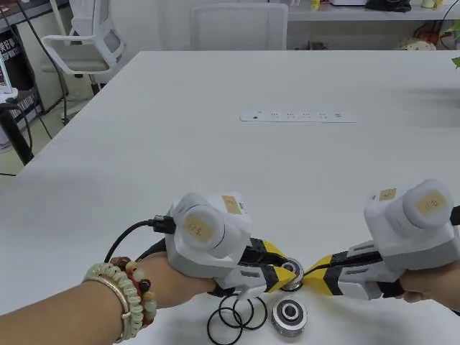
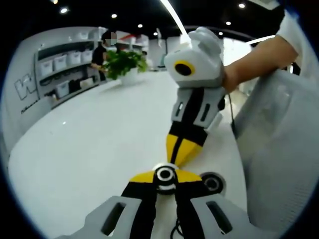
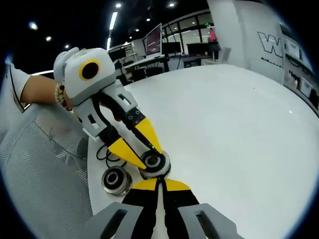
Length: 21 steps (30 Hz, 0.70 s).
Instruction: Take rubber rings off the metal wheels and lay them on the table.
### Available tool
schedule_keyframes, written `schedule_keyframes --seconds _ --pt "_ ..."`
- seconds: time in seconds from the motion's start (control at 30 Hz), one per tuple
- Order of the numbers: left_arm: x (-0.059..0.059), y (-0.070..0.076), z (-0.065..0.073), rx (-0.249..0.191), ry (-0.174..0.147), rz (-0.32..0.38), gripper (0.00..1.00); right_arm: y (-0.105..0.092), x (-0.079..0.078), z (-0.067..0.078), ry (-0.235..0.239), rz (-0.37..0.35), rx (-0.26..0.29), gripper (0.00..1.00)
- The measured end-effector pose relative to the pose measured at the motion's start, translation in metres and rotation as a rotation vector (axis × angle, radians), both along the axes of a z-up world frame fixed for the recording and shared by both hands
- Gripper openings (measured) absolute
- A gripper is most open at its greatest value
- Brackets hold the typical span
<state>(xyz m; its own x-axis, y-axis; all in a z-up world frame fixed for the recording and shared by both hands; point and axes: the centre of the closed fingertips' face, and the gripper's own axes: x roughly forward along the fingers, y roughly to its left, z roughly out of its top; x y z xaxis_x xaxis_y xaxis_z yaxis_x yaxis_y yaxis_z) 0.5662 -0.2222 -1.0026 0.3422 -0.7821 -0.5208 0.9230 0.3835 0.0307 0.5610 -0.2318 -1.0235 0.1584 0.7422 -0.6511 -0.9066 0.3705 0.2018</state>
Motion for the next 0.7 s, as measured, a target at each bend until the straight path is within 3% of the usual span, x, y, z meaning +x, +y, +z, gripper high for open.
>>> schedule_keyframes --seconds 0.1,0.17,0.33,0.47,0.53,0.57,0.6,0.63,0.7 --pt "-0.0001 -0.0002 -0.0001 0.000 -0.002 0.000 0.15 0.0000 -0.0008 -0.0004 0.005 -0.009 -0.006 0.00" --pt "-0.0003 -0.0004 -0.0003 -0.001 0.000 0.000 0.15 0.0003 -0.0014 -0.0004 -0.034 0.026 -0.020 0.00" --pt "-0.0004 -0.0004 -0.0005 -0.001 -0.002 0.002 0.15 0.0001 -0.0011 -0.0005 -0.011 -0.001 -0.014 0.00" --pt "-0.0002 -0.0004 -0.0004 -0.001 -0.004 0.004 0.15 0.0011 -0.0020 0.0005 -0.058 0.022 -0.017 0.00" --pt "0.0003 0.0001 -0.0004 -0.001 -0.004 0.009 0.15 0.0027 0.0021 0.0020 -0.135 0.057 -0.026 0.00" --pt "0.0013 0.0008 -0.0002 -0.001 -0.006 0.014 0.15 0.0026 0.0029 0.0020 -0.150 0.063 -0.029 0.01" --pt "0.0013 0.0012 -0.0003 -0.001 -0.004 0.014 0.15 0.0025 -0.0009 0.0008 -0.117 0.046 -0.023 0.00" --pt "0.0009 0.0011 -0.0003 -0.002 -0.003 0.013 0.15 0.0021 0.0013 0.0016 -0.117 0.047 -0.022 0.00" --pt "0.0006 0.0009 -0.0003 -0.002 -0.005 0.013 0.15 0.0018 0.0006 0.0013 -0.040 -0.012 -0.007 0.00"
